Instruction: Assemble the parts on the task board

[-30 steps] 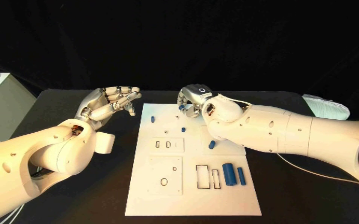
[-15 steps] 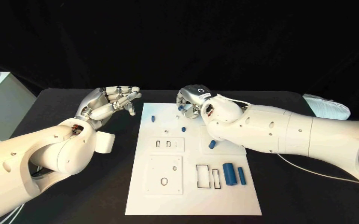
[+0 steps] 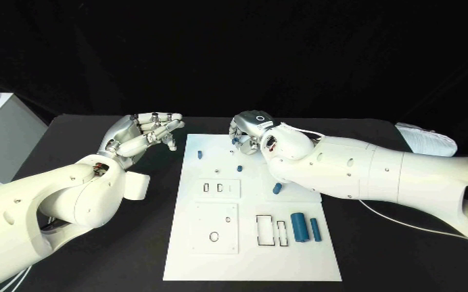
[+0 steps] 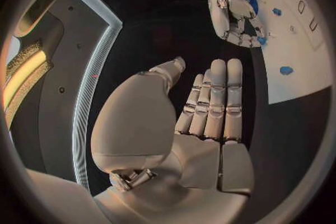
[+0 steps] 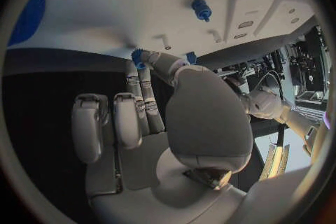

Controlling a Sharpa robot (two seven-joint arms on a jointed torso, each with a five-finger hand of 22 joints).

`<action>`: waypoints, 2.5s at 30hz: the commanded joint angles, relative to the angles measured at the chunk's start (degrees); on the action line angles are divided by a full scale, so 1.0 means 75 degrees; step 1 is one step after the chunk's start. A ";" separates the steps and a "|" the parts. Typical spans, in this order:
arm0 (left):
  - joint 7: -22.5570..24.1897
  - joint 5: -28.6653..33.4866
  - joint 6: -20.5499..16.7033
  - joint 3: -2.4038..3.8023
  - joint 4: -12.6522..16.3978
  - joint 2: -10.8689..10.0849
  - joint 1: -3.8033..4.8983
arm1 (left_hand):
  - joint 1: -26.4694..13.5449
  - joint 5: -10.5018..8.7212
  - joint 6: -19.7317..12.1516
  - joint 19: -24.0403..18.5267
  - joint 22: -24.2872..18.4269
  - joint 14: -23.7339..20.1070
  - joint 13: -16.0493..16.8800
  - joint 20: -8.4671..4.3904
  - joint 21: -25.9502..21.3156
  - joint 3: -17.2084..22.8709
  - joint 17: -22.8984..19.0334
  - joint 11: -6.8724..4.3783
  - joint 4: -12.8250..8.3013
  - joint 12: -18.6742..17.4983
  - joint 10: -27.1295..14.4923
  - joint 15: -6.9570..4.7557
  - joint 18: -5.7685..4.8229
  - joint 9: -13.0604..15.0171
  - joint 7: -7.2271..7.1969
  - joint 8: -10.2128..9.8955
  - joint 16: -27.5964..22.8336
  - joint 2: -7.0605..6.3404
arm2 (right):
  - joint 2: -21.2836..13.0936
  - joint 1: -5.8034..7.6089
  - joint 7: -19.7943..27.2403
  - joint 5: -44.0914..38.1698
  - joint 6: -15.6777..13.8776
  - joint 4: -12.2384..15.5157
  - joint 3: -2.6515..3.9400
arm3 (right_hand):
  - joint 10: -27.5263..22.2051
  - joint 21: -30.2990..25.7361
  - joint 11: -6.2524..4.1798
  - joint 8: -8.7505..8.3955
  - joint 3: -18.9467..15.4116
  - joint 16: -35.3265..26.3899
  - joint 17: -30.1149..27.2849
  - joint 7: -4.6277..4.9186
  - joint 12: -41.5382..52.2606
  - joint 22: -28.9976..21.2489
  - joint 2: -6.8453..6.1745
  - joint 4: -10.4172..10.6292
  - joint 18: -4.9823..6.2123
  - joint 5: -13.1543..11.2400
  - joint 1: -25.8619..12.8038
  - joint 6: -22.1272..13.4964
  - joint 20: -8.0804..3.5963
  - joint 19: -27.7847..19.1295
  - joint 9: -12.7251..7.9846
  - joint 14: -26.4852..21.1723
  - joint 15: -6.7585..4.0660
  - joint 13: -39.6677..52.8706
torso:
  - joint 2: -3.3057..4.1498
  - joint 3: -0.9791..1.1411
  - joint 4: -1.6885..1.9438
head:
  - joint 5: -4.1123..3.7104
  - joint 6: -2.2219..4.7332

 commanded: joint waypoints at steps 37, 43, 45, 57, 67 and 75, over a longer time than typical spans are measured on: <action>0.0006 0.0004 0.0195 0.0005 -0.0015 -0.0081 0.0020 | -0.0020 -0.0039 -0.0060 -0.0082 0.0030 -0.0063 -0.0012 -0.0002 0.0087 0.0013 -0.0023 0.0006 -0.0057 -0.0019 -0.0073 0.0019 0.0050 0.0004 -0.0009 -0.0045 0.0047 0.0070 | -0.1778 0.0131 0.0561 0.1175 -0.0702 0.1545 0.0085 | -0.1376 -0.1847 0.0107 -0.0933 -0.1530 -0.0739 -0.1727 0.0303 0.0098 -0.1465 -0.0119 0.0575 0.0373 -0.0122 -0.0150 -0.1308 0.0229 -0.0465 0.0049 -0.0074 0.0246 -0.0122 | -0.0027 0.0051 -0.0114 | 0.0032 0.0037; 0.0007 0.0009 0.0222 0.0003 -0.0086 -0.0087 0.0019 | -0.0020 -0.0039 -0.0061 -0.0083 0.0031 -0.0062 -0.0012 -0.0001 0.0089 0.0014 -0.0023 0.0006 -0.0058 -0.0018 -0.0073 0.0019 0.0050 0.0004 -0.0010 -0.0045 0.0049 0.0071 | -0.2515 0.0262 0.0826 0.2332 -0.0413 0.1956 0.0116 | 0.0298 -0.1046 -0.0205 -0.1017 -0.1422 -0.0216 -0.0699 0.0157 0.0955 -0.0377 -0.0327 0.0705 0.0156 -0.0190 -0.0159 -0.1252 0.0045 -0.0023 0.0035 0.0193 0.0013 0.0443 | -0.0052 0.0104 -0.0180 | 0.0036 0.0060; 0.0007 0.0011 0.0228 0.0003 -0.0107 -0.0081 0.0018 | -0.0020 -0.0039 -0.0061 -0.0083 0.0031 -0.0062 -0.0012 -0.0001 0.0089 0.0014 -0.0023 0.0006 -0.0058 -0.0018 -0.0073 0.0019 0.0050 0.0004 -0.0010 -0.0045 0.0049 0.0071 | -0.2605 0.0280 0.0834 0.2630 -0.0199 0.1939 0.0119 | 0.0729 -0.0741 -0.0313 -0.1093 -0.2056 -0.0030 -0.0399 0.0050 0.3465 0.0023 -0.0264 0.0610 0.0080 -0.0091 -0.0001 -0.1308 -0.0138 0.0112 0.0048 0.0249 -0.0077 0.2760 | -0.0059 0.0121 -0.0200 | 0.0034 0.0064; 0.0002 0.0017 0.0280 0.0000 -0.0192 -0.0012 0.0013 | -0.0019 -0.0039 -0.0061 -0.0086 0.0034 -0.0060 -0.0012 -0.0001 0.0095 0.0017 -0.0025 0.0005 -0.0062 -0.0016 -0.0073 0.0018 0.0051 0.0005 -0.0012 -0.0045 0.0052 0.0072 | -0.2544 0.0221 0.0297 0.3007 0.0807 0.1455 0.0122 | 0.2082 0.0552 -0.0039 -0.0989 -0.3312 0.0989 0.2157 0.0317 1.1488 0.1785 0.0055 0.1460 -0.0294 -0.0035 0.0254 -0.1453 0.0168 0.0697 0.0160 0.0660 0.0182 1.1203 | -0.0050 0.0160 -0.0205 | 0.0022 0.0029; -0.0004 0.0018 0.0289 0.0000 -0.0217 0.0000 0.0012 | -0.0019 -0.0039 -0.0061 -0.0086 0.0034 -0.0060 -0.0012 -0.0001 0.0095 0.0017 -0.0025 0.0005 -0.0062 -0.0016 -0.0073 0.0018 0.0051 0.0005 -0.0012 -0.0045 0.0052 0.0072 | -0.2348 0.0108 -0.0062 0.2903 0.0892 0.1164 0.0121 | 0.2082 0.0654 -0.0025 -0.0972 -0.3389 0.1036 0.2321 0.0329 1.1488 0.1924 0.0087 0.1554 -0.0327 0.0006 0.0286 -0.1484 0.0185 0.0752 0.0164 0.0690 0.0198 1.1203 | -0.0044 0.0152 -0.0196 | 0.0015 -0.0024; -0.0007 0.0018 0.0292 0.0000 -0.0229 0.0002 0.0012 | -0.0019 -0.0039 -0.0061 -0.0086 0.0034 -0.0060 -0.0012 -0.0001 0.0095 0.0017 -0.0025 0.0005 -0.0062 -0.0016 -0.0073 0.0018 0.0051 0.0005 -0.0012 -0.0045 0.0052 0.0072 | -0.2286 0.0037 -0.0148 0.2886 0.0924 0.1123 0.0121 | 0.2082 0.0692 -0.0023 -0.0940 -0.3427 0.1055 0.2390 0.0328 1.1488 0.1975 0.0113 0.1621 -0.0340 0.0029 0.0295 -0.1461 0.0193 0.0773 0.0174 0.0703 0.0204 1.1203 | -0.0046 0.0156 -0.0211 | 0.0015 -0.0070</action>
